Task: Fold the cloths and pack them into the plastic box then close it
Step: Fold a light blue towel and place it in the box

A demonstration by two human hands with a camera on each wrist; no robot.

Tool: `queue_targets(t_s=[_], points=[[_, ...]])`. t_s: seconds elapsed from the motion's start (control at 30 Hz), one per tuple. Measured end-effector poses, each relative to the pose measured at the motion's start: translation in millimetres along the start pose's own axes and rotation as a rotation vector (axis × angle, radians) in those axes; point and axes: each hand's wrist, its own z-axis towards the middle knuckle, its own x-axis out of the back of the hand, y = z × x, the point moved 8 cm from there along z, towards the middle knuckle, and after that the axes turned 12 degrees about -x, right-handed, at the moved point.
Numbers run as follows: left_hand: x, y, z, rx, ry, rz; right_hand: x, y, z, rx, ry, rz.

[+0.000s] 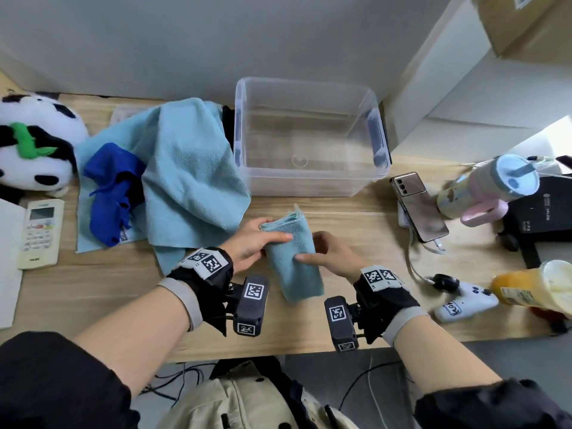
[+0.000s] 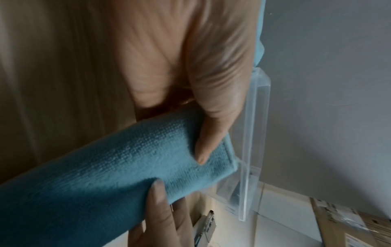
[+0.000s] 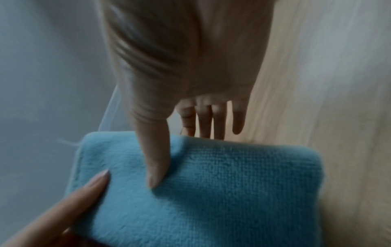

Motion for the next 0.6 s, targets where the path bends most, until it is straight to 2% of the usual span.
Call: queue_targets(t_s=[0.1,0.23,0.43,0.6], points=[[-13.8,32.9,-1.2,-0.063,-0.167,0.025,2.7,-30.7,-12.9,0.104,-0.100,0.094],[-17.5,78.0,2.4,-0.139,-0.269,0.000,5.0,-82.3,-32.5,0.234,-0.198,0.034],[-9.1,135.9,16.7,-0.224,-0.275,-0.121,13.8,-139.8,-34.0,0.294,-0.200,0.019],[8.9,169.2,35.2,-0.303,-0.182,-0.008,18.6,-172.0,-21.0,0.272,-0.144,0.088]])
